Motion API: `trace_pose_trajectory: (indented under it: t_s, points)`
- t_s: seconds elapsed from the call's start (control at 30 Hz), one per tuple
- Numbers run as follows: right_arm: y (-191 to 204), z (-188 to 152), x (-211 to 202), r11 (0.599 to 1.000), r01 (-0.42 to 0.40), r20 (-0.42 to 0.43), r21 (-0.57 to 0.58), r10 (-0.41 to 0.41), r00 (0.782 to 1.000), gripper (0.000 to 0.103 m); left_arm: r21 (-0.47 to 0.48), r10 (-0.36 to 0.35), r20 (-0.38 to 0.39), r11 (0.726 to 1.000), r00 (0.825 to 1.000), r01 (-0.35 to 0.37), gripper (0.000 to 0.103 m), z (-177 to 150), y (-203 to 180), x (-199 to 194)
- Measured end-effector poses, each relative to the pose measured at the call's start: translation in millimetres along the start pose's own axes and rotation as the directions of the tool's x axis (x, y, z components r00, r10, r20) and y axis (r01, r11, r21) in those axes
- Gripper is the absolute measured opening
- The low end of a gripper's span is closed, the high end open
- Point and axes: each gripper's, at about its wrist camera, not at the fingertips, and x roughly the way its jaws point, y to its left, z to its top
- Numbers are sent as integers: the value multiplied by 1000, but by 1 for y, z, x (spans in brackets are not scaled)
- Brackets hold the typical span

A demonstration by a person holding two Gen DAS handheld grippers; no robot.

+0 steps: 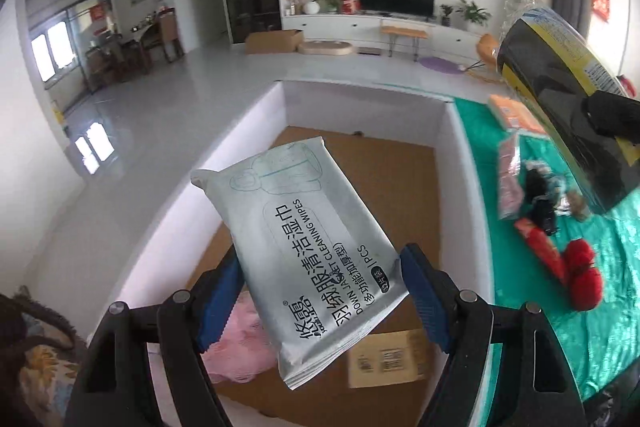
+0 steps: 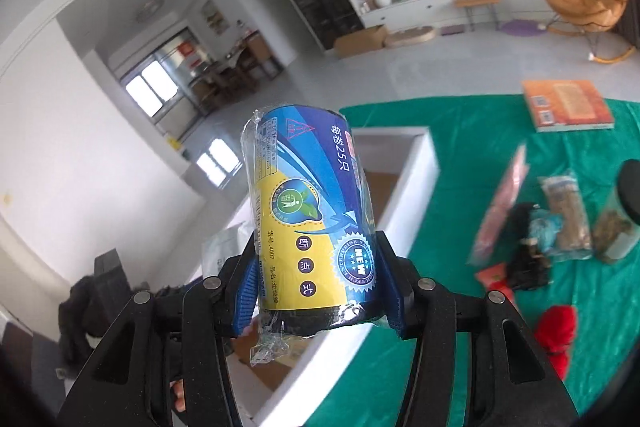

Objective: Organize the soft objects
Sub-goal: 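Carry wipes packet and roll package over the white box and open both tools, then bring both tools back over the table toward the red yarn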

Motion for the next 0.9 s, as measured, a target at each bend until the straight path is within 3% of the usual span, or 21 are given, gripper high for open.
trace_pose_trajectory:
  t_s: [0.07, 0.13, 0.2, 0.4, 0.6, 0.7, 0.8, 0.9]
  points:
    - [14, -10, 20, 999, -17, -48, -28, 16, 999, 68, 16, 94, -7, 995, 996, -94, 80, -9, 5, 6]
    - [16, -17, 24, 999, -13, -47, -35, 12, 999, 71, 31, 125, -6, 992, 992, -125, 86, -11, 5, 11]
    - [10, -20, 17, 999, 27, -24, -43, -28, 999, 71, 25, 120, 7, 992, 993, -120, 93, -11, 3, 13]
    - [-34, -34, -9, 987, 160, 17, 24, -160, 987, 73, 51, 78, 29, 995, 997, -80, 94, -9, -23, 11]
    - [-104, -73, -41, 942, 306, 31, 134, -313, 949, 73, 106, 15, 44, 994, 999, -20, 99, -6, -57, 1]
    - [-145, -99, -66, 889, 418, 60, 189, -435, 898, 73, 113, -68, 48, 992, 997, 63, 99, -8, -75, -8]
    - [-188, -137, -90, 796, 551, 75, 252, -584, 809, 73, 130, -201, 49, 973, 978, 193, 100, -11, -100, -19]
    - [-228, -175, -107, 704, 634, 52, 320, -681, 730, 73, 195, -322, 27, 930, 946, 311, 101, -20, -139, -31]
